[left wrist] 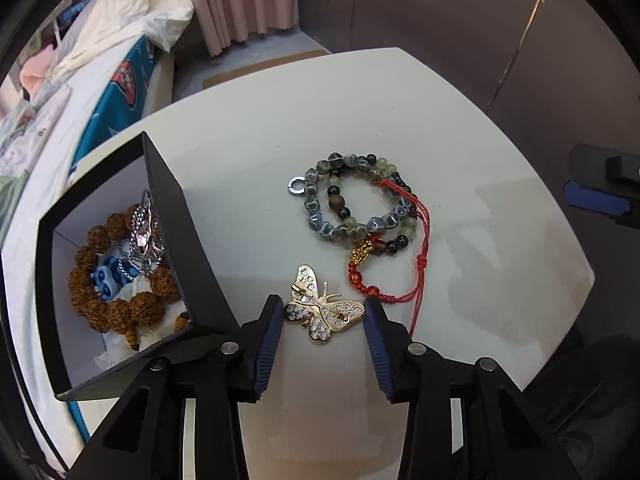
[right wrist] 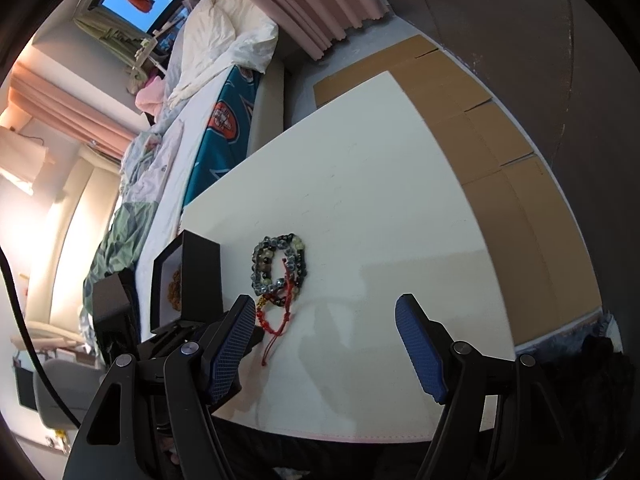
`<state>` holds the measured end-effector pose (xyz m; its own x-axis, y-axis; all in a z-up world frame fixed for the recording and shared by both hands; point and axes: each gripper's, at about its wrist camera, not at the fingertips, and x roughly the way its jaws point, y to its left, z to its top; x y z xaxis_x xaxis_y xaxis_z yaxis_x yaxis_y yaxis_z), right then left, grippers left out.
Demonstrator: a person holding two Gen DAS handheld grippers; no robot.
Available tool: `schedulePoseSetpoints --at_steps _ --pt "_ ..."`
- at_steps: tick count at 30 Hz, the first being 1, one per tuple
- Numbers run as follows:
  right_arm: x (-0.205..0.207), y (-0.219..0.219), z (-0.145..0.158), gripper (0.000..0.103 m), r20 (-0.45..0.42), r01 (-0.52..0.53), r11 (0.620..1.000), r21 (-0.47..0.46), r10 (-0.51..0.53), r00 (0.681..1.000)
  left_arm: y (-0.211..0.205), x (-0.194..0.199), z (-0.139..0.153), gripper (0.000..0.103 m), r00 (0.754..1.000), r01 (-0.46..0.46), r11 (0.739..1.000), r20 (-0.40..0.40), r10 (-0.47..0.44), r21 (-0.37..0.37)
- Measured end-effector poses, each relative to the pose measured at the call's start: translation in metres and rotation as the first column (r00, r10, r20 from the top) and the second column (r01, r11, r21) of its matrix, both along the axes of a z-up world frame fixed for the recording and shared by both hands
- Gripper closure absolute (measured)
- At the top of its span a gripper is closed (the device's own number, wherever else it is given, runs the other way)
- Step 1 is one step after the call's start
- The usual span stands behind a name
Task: Organize jewelry
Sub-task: 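Close the left gripper on the butterfly brooch and lift it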
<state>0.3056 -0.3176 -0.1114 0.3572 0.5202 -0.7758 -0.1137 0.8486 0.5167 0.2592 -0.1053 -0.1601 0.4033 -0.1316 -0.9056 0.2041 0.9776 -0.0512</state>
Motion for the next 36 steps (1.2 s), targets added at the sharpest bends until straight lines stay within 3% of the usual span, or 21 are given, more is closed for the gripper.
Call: schedulePoseSetpoints --at_steps 9,14,19,30,36 --pt "0.005 0.023 -0.004 0.031 -0.002 -0.044 0.999 0.002 0.044 0.999 0.013 -0.008 0.021 0.062 1.000 -0.011 0.996 0.021 0.013 -0.094" --pt "0.011 0.033 -0.009 0.054 -0.020 -0.059 0.998 0.006 0.059 0.998 0.026 -0.014 0.051 0.062 0.997 -0.018 0.990 0.077 0.029 -0.143" --pt "0.017 0.042 -0.016 0.068 -0.045 -0.063 0.998 -0.014 0.062 0.997 0.041 -0.015 0.076 0.062 0.991 -0.029 0.984 0.125 0.052 -0.176" --pt "0.031 0.074 -0.039 0.080 -0.114 -0.107 0.988 -0.111 0.094 0.989 0.081 -0.019 0.099 0.062 0.978 -0.086 0.976 0.169 0.121 -0.200" --pt "0.033 0.087 -0.044 0.097 -0.116 -0.124 0.977 -0.171 0.105 0.988 0.104 -0.022 0.105 0.062 0.971 -0.119 0.968 0.178 0.160 -0.220"
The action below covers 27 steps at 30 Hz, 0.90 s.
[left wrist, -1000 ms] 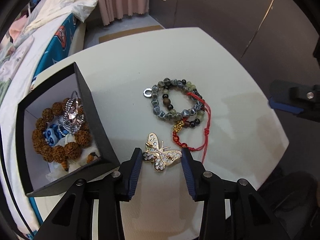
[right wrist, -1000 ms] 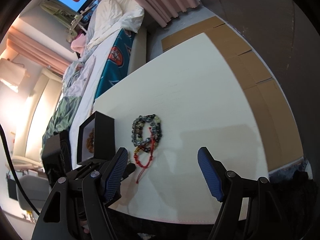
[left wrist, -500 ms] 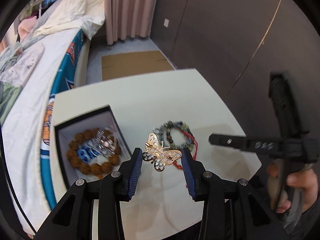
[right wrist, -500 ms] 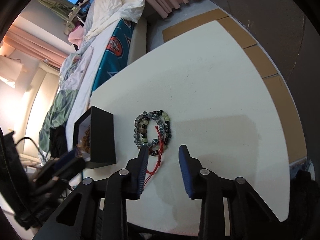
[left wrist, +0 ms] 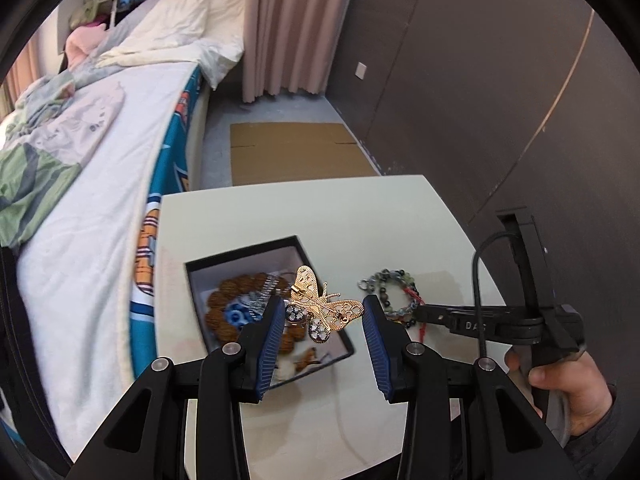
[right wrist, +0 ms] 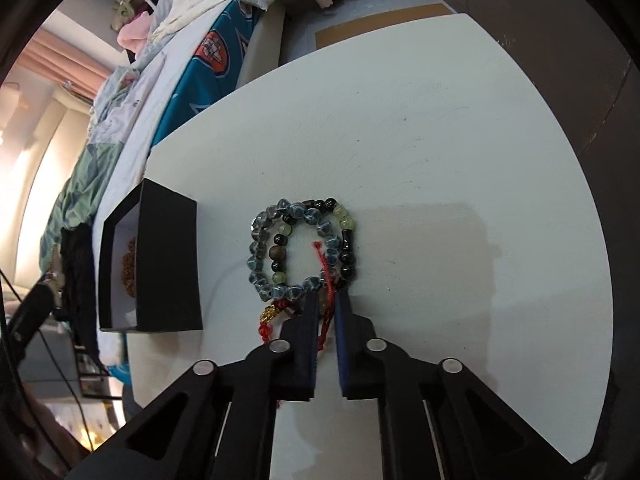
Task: Organize jewelry
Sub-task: 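Close the left gripper on the butterfly brooch and lift it, then drop the brooch into the box with left gripper while right grasps the red string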
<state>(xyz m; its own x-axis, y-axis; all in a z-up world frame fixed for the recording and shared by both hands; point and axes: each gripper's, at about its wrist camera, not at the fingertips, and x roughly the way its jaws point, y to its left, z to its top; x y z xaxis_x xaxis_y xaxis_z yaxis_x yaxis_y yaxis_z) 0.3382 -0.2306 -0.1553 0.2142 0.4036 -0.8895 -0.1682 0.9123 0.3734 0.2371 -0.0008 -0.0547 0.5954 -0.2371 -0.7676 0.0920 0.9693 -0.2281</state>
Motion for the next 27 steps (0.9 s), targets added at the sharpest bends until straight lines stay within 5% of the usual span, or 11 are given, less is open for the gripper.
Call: schedulePoseSetpoints --at_steps 15,19,27 --pt "-0.036 0.010 0.078 0.098 0.216 -0.007 0.982 0.188 -0.035 0.976 0.033 0.007 -0.002 0.061 1.000 -0.025 0.998 -0.010 0.024 -0.066" --pt "-0.041 0.028 0.089 0.098 0.250 -0.030 0.974 0.223 -0.028 0.968 0.040 0.012 -0.005 0.045 0.999 -0.044 0.995 -0.031 0.041 -0.090" --pt "-0.043 0.064 0.103 0.098 0.293 -0.087 0.953 0.289 -0.001 0.956 0.067 -0.002 -0.006 0.043 0.996 -0.083 0.992 -0.028 0.081 -0.092"
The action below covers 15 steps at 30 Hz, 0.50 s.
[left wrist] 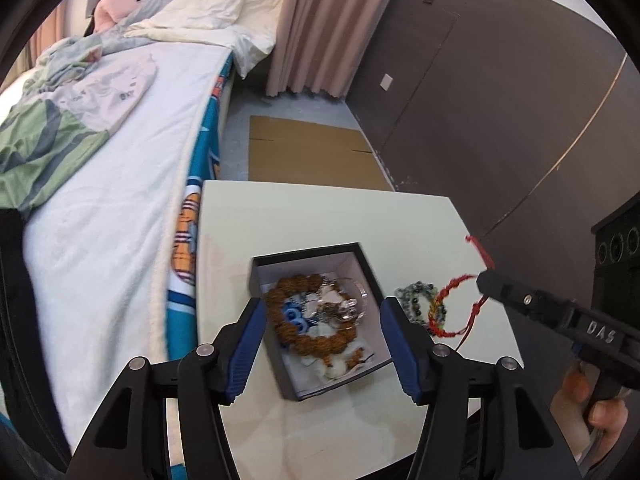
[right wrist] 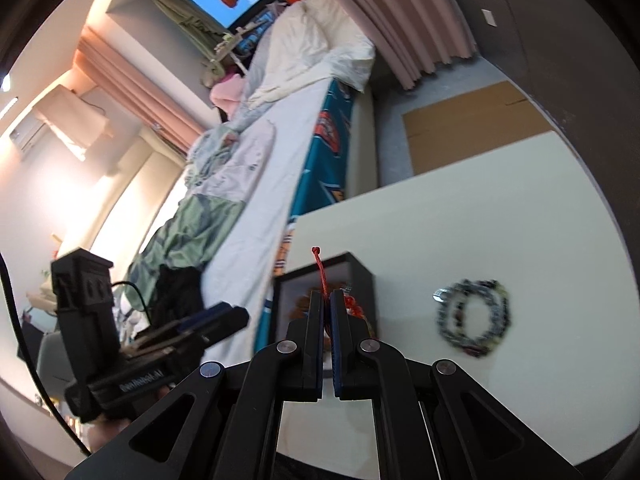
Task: Organize jewelry
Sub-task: 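Drop the brooch into the box with left gripper while right grasps the red string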
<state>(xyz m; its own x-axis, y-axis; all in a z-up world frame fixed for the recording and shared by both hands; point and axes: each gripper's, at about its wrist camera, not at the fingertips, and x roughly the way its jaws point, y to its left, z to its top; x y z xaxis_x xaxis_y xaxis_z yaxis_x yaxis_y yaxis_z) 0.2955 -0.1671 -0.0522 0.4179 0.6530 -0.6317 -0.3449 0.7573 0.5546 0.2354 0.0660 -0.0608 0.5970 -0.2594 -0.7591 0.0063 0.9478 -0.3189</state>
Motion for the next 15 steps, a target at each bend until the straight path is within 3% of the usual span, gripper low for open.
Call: schedulePoseSetpoints --at_steps 7,8,10,11,13,15 --pt "0.004 0.037 0.012 0.098 0.038 -0.043 0.999 0.027 0.041 0.998 0.029 -0.013 0.004 0.043 0.999 -0.054 0.999 0.000 0.054 0.002" --pt "0.005 0.042 0.012 0.093 0.025 -0.054 0.998 0.025 0.053 0.998 0.032 -0.014 0.005 0.043 0.998 -0.058 0.998 0.000 0.058 0.006" --pt "0.007 0.049 0.009 0.066 -0.010 -0.069 0.997 0.027 0.069 0.998 0.034 -0.017 0.006 0.043 0.998 -0.056 0.998 -0.004 0.056 0.013" --pt "0.005 0.048 0.008 0.040 -0.014 -0.051 0.998 0.024 0.052 0.999 0.034 -0.018 0.007 0.042 0.999 -0.054 0.998 -0.004 0.054 0.015" --pt "0.002 0.040 0.008 0.027 -0.010 0.004 1.000 0.009 -0.003 1.000 0.032 -0.021 0.010 0.035 0.999 -0.051 0.998 0.000 0.051 0.024" --pt "0.000 0.029 0.009 0.027 -0.019 0.018 1.000 0.022 -0.018 1.000 0.029 -0.024 0.014 0.026 0.999 -0.050 0.999 0.015 0.050 0.022"
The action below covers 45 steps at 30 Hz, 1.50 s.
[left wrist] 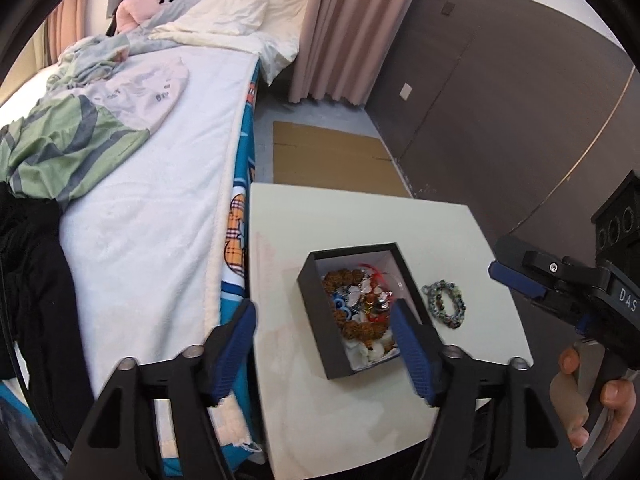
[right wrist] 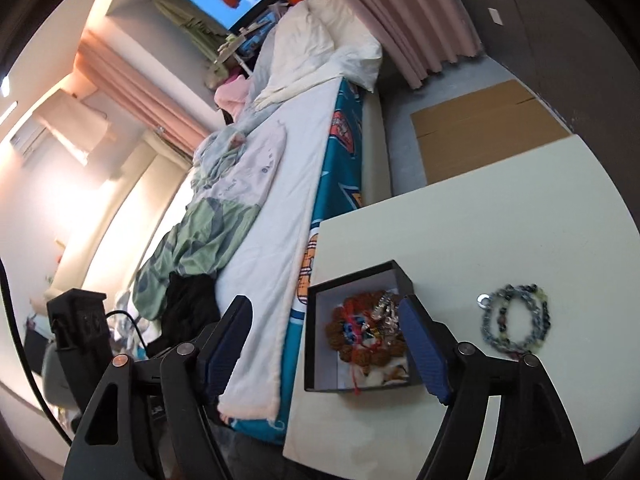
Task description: Organize jewelry
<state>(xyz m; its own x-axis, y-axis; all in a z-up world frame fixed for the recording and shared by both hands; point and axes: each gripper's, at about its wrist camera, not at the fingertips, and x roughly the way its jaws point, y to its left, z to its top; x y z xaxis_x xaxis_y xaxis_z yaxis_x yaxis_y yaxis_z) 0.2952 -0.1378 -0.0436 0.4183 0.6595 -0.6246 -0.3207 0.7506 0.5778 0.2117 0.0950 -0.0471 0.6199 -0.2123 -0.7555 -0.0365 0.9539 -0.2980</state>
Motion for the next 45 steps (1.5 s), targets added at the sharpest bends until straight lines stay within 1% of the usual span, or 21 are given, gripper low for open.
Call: schedulePoseSetpoints --at_steps 2,4,8,11,15,19,23,26,29,31,33,40,43,45 --pt "-0.003 -0.014 0.000 0.027 -0.001 0.025 1.000 0.013 -0.025 1.000 -0.007 -0.003 0.004 0.024 1.000 0.011 1.000 0.016 -0.011 0.001" --pt "-0.004 -0.026 -0.002 0.027 -0.004 0.053 0.999 0.001 -0.053 0.999 -0.014 -0.002 0.005 0.024 1.000 0.026 1.000 0.016 -0.026 -0.001" --pt "-0.001 -0.051 -0.007 0.027 -0.039 0.099 0.995 -0.002 -0.099 0.994 -0.035 -0.002 0.008 0.024 0.998 0.060 0.998 0.019 -0.061 0.015" --pt "-0.001 -0.062 -0.005 0.027 -0.027 0.106 0.994 -0.011 -0.107 0.994 -0.049 -0.002 0.010 0.024 0.996 0.083 0.996 0.018 -0.083 0.019" --pt "-0.003 -0.079 -0.006 0.027 -0.003 0.120 0.991 -0.056 -0.120 0.993 -0.070 -0.003 0.010 0.024 0.994 0.109 0.994 0.016 -0.109 0.033" --pt "0.000 -0.100 -0.012 0.027 -0.013 0.141 0.988 -0.067 -0.142 0.990 -0.086 -0.002 0.009 0.024 0.994 0.106 0.994 0.019 -0.107 0.037" --pt "0.000 -0.120 -0.018 0.027 -0.023 0.167 0.983 -0.078 -0.169 0.985 -0.103 0.006 0.005 0.024 0.992 0.126 0.991 0.002 -0.126 0.047" --pt "0.002 -0.135 -0.021 0.027 -0.036 0.180 0.981 -0.070 -0.183 0.982 -0.118 0.013 0.005 0.025 0.989 0.146 0.988 -0.009 -0.145 0.054" --pt "0.002 -0.144 -0.026 0.027 -0.046 0.187 0.980 -0.073 -0.191 0.981 -0.137 0.019 0.004 0.031 0.985 0.172 0.983 -0.023 -0.171 0.063" --pt "0.003 -0.152 -0.029 0.027 -0.060 0.196 0.979 -0.064 -0.200 0.978 -0.150 0.024 0.000 0.039 0.981 0.194 0.979 -0.044 -0.191 0.069" --pt "0.004 -0.162 -0.032 0.027 -0.071 0.207 0.977 -0.055 -0.211 0.975 -0.160 0.027 -0.005 0.043 0.976 0.213 0.975 -0.062 -0.209 0.068" --pt "0.005 -0.190 -0.042 0.027 -0.100 0.236 0.971 -0.026 -0.238 0.966 -0.199 0.043 -0.028 0.057 0.955 0.284 0.954 -0.123 -0.271 0.100" --pt "0.006 -0.200 -0.046 0.027 -0.113 0.248 0.969 -0.012 -0.248 0.962 -0.214 0.050 -0.039 0.063 0.941 0.322 0.939 -0.154 -0.302 0.123" --pt "0.006 -0.206 -0.048 0.027 -0.117 0.256 0.967 -0.004 -0.255 0.960 -0.222 0.053 -0.046 0.063 0.931 0.343 0.930 -0.175 -0.319 0.131"
